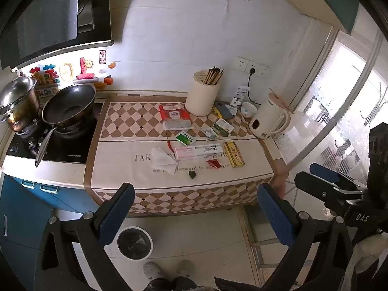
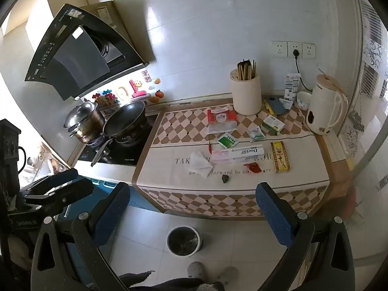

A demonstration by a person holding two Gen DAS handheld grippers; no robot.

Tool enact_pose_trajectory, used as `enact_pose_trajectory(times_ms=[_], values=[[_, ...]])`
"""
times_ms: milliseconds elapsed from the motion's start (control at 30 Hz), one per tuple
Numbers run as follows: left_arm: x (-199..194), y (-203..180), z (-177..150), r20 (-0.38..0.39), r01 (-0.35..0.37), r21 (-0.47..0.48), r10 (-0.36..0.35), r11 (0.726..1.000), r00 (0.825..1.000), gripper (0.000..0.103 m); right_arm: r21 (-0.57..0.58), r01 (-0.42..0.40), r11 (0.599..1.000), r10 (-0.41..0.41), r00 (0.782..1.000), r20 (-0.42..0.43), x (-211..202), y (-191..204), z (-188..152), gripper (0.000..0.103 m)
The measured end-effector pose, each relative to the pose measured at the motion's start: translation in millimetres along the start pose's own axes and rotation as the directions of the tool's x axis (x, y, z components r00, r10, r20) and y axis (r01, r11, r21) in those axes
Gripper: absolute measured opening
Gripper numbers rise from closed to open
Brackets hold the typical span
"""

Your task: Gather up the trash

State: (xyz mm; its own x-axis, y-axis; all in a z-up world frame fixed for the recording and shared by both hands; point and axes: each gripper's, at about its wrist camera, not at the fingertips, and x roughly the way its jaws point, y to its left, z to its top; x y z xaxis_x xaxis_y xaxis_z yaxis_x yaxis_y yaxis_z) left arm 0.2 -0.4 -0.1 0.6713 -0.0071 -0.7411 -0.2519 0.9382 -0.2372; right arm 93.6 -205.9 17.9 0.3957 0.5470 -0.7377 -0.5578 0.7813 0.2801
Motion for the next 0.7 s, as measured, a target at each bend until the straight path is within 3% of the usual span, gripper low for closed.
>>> enact_pose_trajectory(times_ms=[700], values=[[-3, 6, 13, -0.009, 0.045, -0.011, -0.046, 0.999, 0.999, 0.103, -0.004, -0.029, 1.0, 0.029, 1.0, -0.005, 1, 7, 3, 0.103]])
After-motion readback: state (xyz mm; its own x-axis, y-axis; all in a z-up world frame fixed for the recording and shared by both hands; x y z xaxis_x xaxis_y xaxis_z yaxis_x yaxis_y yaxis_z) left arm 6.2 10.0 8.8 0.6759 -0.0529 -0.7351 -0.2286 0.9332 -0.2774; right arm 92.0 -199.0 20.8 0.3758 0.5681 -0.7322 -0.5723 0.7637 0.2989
